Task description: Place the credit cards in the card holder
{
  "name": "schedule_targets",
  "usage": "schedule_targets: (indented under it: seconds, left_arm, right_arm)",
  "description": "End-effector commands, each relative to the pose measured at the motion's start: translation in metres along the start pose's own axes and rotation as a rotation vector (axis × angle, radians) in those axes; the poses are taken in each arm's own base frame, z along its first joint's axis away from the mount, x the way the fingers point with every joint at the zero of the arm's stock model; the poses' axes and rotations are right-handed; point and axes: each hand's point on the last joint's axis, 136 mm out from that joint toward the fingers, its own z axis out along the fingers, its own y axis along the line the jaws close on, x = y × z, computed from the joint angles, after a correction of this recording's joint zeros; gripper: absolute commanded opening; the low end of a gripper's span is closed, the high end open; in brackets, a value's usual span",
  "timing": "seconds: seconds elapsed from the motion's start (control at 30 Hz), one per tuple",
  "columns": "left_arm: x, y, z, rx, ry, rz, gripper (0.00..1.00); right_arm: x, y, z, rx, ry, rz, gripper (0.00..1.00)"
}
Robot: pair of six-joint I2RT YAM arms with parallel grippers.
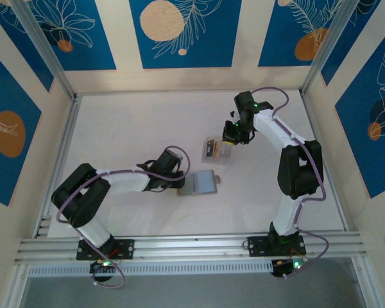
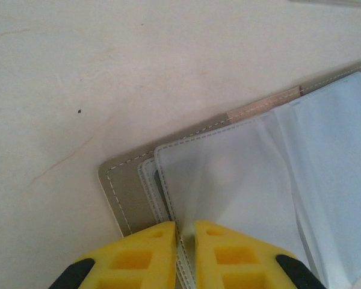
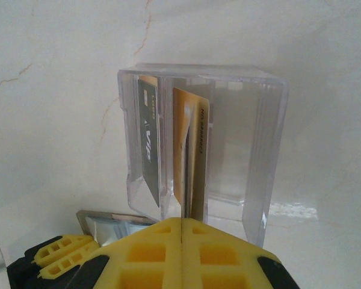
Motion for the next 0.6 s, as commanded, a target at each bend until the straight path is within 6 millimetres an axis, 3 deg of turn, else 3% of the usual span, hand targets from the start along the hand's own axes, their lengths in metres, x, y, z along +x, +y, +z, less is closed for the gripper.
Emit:
schedule_targets:
  seconds: [0.0,0.2,0.33,0.57]
  left_arm:
    - [0.063,0.037,0.019,-0.124,0.213,-0.008,0.14]
    - [0.064,0.038,0.019,-0.127,0.216,-0.009,0.13]
    - [0.065,0.039,0.019,-0.129,0.216,-0.009,0.13]
    - [0.065,0.037,0.022,-0.120,0.219,-0.011,0.13]
  right_arm:
    - [0.005,-0.006,0.004,0.001,0.031,0.015,0.00]
    - [0.008,-0.002,0.009,-0.003,0.038,0.018,0.00]
    - [0.007,-0.013,-0.005,0.025,-0.005,0.041,0.00]
    - [0.007,-0.008,-0.030,-0.013,-0.052,0.045,0.00]
